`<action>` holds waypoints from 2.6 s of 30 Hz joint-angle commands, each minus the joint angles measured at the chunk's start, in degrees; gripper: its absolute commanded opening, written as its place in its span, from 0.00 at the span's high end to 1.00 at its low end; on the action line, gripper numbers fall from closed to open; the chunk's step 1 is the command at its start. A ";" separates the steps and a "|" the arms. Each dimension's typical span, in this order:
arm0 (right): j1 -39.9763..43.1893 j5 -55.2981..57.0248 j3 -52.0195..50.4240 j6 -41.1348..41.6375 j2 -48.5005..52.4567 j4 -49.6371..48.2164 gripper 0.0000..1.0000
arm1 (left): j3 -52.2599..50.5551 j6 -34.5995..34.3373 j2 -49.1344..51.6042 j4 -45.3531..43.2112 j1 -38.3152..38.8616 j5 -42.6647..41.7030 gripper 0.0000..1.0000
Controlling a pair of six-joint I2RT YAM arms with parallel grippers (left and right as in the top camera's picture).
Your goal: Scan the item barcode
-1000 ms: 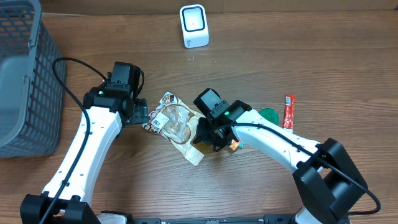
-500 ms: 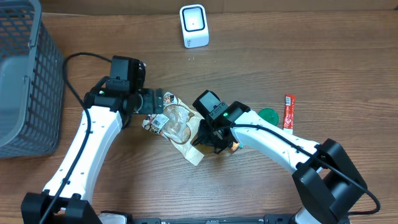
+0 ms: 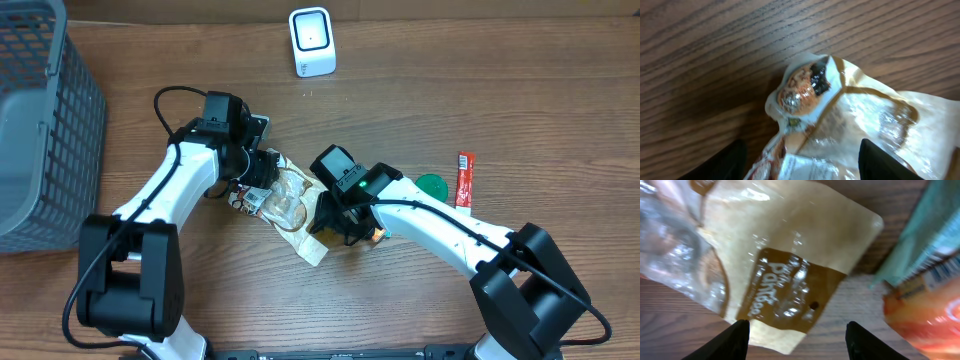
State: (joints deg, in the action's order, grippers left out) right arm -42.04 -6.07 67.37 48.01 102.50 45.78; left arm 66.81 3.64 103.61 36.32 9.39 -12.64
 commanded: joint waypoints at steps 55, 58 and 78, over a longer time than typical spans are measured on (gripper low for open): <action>0.24 -6.25 -11.93 15.37 8.13 -41.70 0.43 | 0.74 1.77 11.91 2.86 0.02 1.22 0.43; 0.24 -9.75 -11.93 10.82 8.13 -46.62 0.44 | 0.74 1.77 11.91 2.82 0.02 1.22 0.43; 1.16 -11.21 -11.93 9.99 8.11 -53.00 0.72 | 0.74 2.38 12.26 2.80 0.02 1.22 0.43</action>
State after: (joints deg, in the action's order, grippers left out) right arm -40.58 -15.75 54.94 58.89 110.26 -5.67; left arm 69.76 4.91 111.24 38.52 9.21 -11.14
